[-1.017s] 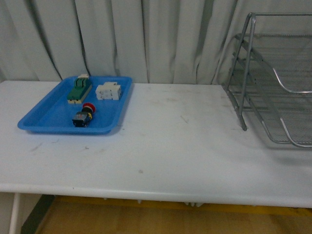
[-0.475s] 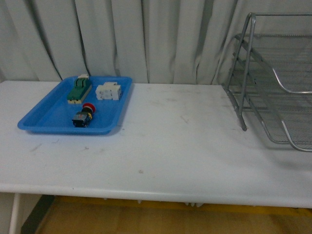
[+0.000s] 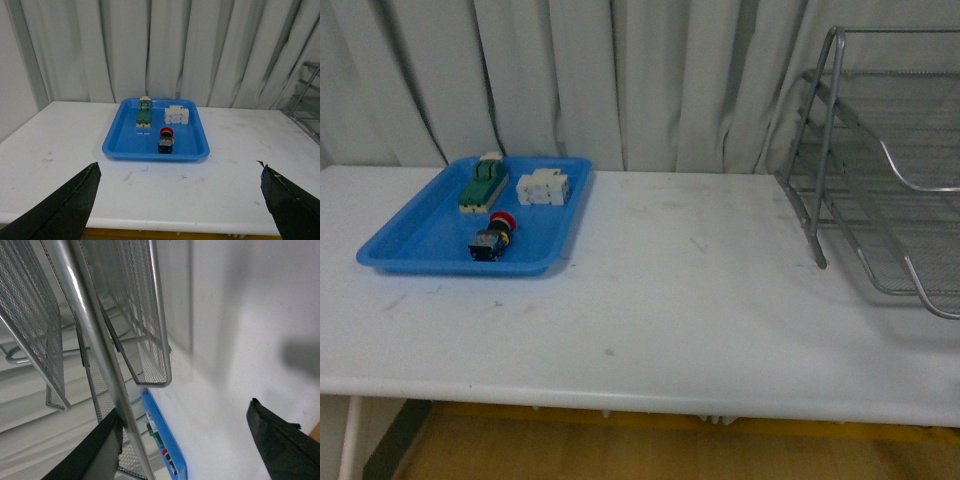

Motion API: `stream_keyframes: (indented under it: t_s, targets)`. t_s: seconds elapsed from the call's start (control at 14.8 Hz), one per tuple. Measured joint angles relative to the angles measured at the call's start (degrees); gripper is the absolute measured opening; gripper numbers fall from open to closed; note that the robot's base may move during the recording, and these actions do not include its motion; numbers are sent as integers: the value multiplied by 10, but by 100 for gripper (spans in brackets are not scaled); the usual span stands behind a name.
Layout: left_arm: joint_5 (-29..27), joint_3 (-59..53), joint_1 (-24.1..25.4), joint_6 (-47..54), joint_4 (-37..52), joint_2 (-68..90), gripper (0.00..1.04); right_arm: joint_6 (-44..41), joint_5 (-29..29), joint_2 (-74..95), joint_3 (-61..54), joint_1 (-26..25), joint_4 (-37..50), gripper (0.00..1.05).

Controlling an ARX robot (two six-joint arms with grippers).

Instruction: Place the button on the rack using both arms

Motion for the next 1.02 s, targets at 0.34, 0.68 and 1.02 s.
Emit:
stream_keyframes:
  t_s: [0.34,0.68,1.02]
  targets:
    - [0,0,0,0,0,0,98,4,-11,-45,-29,0,-4,98]
    - [0,0,0,0,0,0,98,31,-20,-167,-79,-39,-4,98]
    - [0,0,1,0,0,0,98,-644,141,-916,-162,51,-522,43]
